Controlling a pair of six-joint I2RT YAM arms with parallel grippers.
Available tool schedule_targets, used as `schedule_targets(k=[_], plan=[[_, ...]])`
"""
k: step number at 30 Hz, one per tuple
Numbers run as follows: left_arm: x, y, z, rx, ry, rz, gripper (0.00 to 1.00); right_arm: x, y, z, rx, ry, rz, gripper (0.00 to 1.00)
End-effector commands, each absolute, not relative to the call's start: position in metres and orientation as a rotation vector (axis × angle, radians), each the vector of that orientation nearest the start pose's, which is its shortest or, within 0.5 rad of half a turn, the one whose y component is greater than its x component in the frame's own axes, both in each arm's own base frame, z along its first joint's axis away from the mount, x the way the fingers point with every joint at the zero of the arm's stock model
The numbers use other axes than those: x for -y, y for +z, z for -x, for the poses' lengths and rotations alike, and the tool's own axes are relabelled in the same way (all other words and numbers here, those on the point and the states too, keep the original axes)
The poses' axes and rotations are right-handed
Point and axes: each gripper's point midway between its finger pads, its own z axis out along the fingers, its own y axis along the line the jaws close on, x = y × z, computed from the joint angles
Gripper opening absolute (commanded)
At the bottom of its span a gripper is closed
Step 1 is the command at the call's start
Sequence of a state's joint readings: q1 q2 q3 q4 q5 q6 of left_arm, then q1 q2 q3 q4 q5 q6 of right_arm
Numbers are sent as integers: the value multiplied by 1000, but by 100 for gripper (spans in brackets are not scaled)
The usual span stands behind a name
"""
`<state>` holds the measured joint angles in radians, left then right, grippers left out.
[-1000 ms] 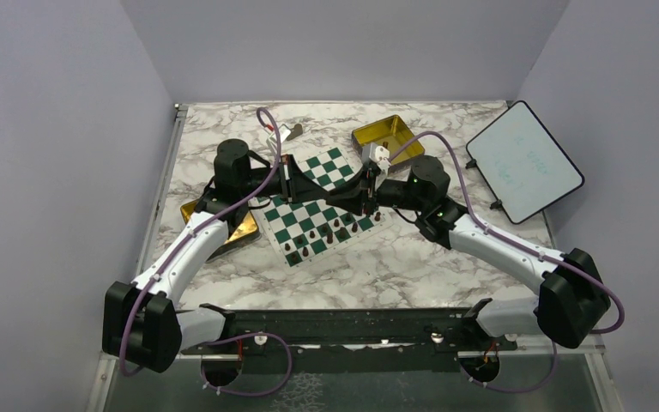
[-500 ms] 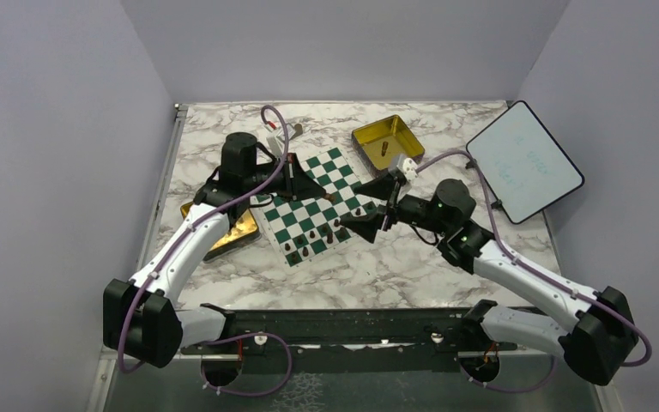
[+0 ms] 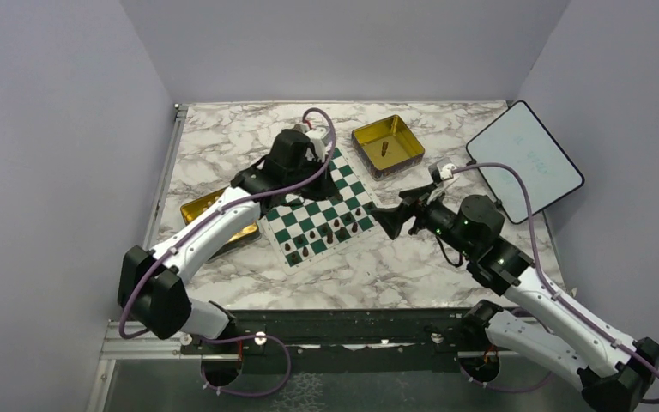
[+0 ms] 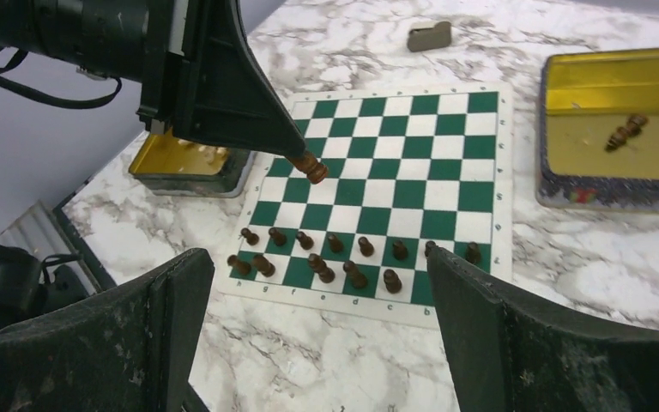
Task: Set up the chess pieces on the board
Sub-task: Place the chess piece on the chessboard.
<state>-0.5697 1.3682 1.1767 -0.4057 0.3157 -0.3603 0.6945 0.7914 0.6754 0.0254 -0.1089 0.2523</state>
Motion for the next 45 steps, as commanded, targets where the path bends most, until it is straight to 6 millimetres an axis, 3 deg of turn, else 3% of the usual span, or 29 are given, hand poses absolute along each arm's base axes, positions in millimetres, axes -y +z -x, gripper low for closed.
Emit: schedule_targets(k=[1,7,16,27,34,45], plan=[[283,205,-312,-2263,-632,-414,0,-199,258,-232,-1745,676,329,100],[324,177,-321,-2306,-535,-460,0,-169,281,-219,-1674,622,262,100],[375,129,-318,-2362,-414,-569,0,-147,286,-210,-1656,574,214,100],[374,96,-319,-2423,-306,-586,0,-135,293,-206,-1610,560,177,100],[373,85,-318,-2445,-290,-596,0,-127,307,-201,-1545,564,162,100],[376,72,-316,-2470,-287,-626,0,-125,305,-200,-1550,554,164,100]])
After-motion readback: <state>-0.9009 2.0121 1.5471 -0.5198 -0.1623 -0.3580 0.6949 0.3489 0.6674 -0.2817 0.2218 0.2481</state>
